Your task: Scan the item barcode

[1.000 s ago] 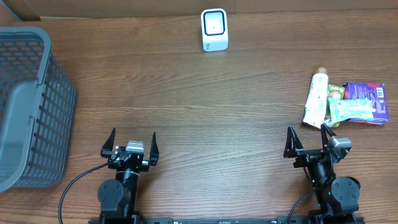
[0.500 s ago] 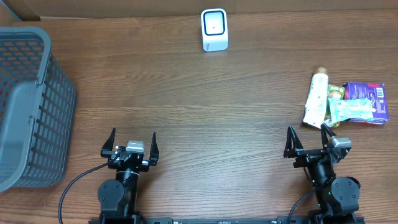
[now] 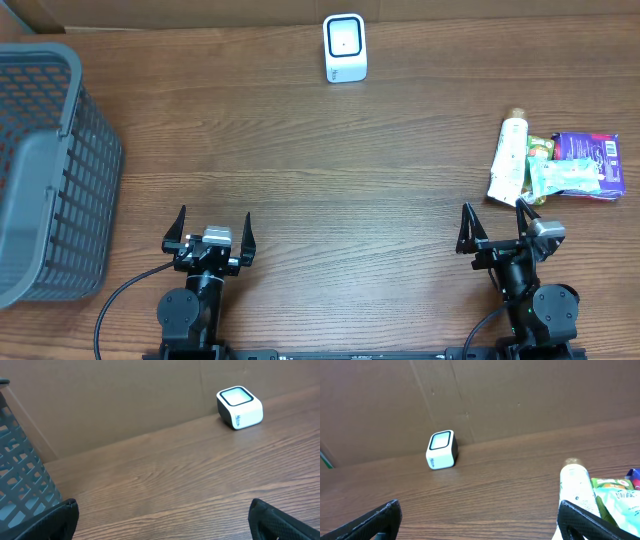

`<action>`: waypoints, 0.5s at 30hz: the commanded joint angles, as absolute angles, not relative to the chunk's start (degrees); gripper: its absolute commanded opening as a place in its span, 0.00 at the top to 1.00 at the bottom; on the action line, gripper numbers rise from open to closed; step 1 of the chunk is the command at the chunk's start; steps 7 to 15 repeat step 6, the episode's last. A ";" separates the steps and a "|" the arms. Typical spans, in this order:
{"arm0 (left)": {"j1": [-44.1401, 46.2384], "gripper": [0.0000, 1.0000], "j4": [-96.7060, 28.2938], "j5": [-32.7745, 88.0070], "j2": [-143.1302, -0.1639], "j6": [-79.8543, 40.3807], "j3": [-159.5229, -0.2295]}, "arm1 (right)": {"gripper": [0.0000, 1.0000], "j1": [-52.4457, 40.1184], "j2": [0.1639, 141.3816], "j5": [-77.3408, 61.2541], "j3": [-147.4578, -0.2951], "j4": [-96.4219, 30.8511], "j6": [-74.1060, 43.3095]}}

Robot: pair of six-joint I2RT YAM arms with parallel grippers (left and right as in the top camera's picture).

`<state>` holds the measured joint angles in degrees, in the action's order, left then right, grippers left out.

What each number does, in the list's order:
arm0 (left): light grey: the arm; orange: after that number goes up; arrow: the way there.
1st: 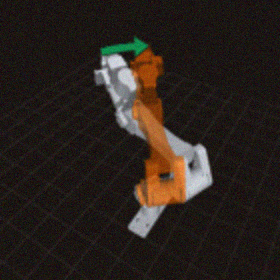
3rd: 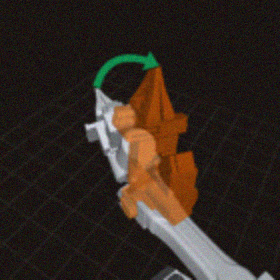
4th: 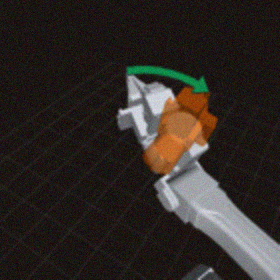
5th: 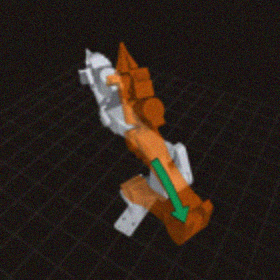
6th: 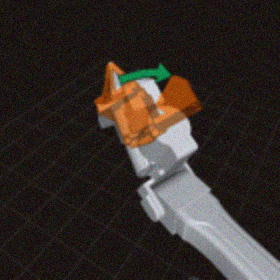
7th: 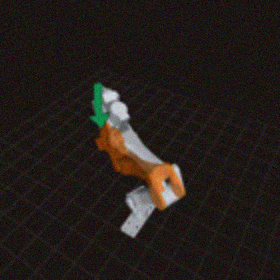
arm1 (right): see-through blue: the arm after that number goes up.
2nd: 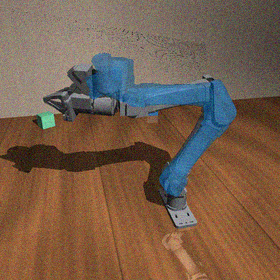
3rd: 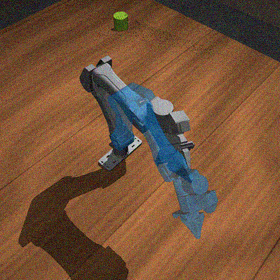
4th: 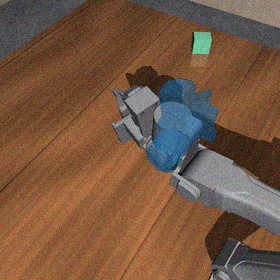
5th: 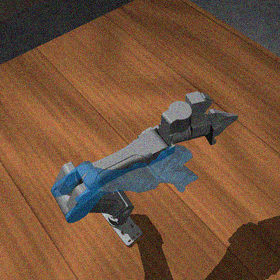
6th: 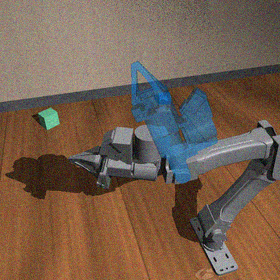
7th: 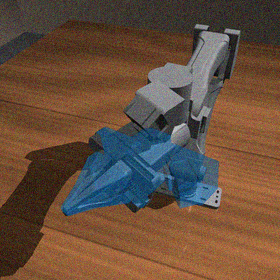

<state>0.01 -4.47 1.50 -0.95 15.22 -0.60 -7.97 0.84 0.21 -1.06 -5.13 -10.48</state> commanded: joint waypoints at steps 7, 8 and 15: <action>-0.08 0.00 -4.43 1.10 -0.23 16.10 -0.27 | 0.00 -8.29 0.23 -0.08 -0.45 -4.78 -10.41; -0.08 0.00 -4.43 1.10 -0.23 16.10 -0.27 | 0.00 -8.29 0.23 -0.08 -0.45 -4.78 -10.41; -0.08 0.00 -4.43 1.10 -0.23 16.10 -0.27 | 0.00 -8.29 0.23 -0.08 -0.45 -4.78 -10.41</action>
